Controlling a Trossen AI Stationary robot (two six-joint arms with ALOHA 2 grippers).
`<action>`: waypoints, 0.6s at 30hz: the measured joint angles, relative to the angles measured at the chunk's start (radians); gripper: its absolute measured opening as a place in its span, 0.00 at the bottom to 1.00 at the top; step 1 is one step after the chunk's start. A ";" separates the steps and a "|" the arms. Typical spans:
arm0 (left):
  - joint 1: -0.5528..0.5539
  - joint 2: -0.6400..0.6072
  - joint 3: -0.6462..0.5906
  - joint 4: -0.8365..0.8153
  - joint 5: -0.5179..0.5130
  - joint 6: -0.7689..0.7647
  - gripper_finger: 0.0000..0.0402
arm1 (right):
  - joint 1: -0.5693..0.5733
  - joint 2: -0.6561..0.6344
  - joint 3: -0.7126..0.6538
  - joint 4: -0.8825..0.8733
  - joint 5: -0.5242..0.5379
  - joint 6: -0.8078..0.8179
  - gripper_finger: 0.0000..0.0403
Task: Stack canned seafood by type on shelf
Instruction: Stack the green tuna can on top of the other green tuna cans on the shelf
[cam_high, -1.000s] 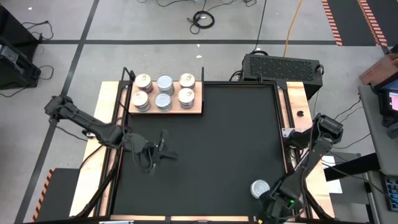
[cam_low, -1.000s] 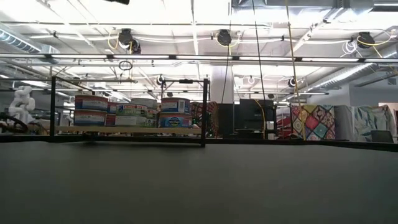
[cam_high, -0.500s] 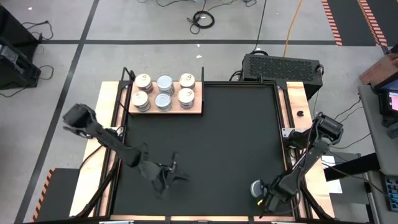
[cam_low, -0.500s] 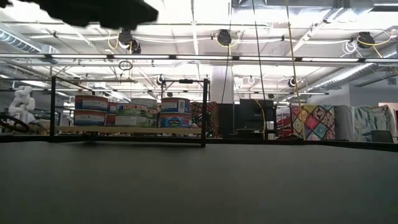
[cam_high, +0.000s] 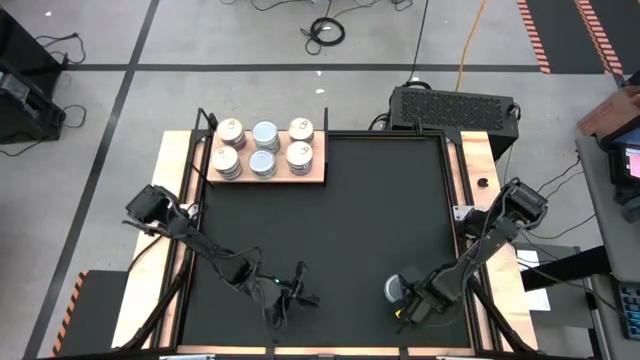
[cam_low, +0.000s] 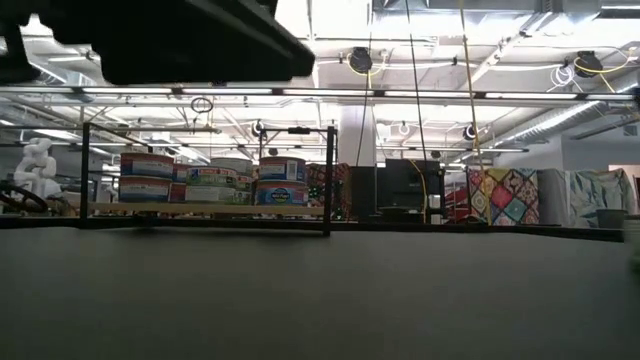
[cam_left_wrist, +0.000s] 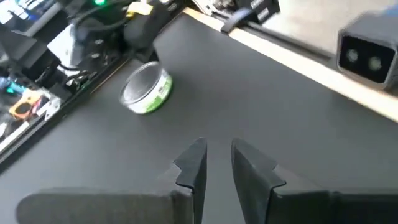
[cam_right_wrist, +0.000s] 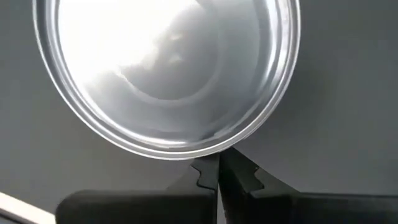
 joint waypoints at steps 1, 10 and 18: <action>0.000 0.005 0.002 -0.002 0.002 0.019 0.19 | -0.016 0.000 0.000 -0.002 0.010 -0.021 0.00; 0.068 0.031 0.025 0.001 -0.017 0.095 0.19 | -0.163 0.000 0.000 -0.016 0.131 -0.246 0.00; 0.208 0.032 0.025 0.016 0.076 0.114 0.19 | -0.306 0.000 0.000 0.015 0.230 -0.456 0.00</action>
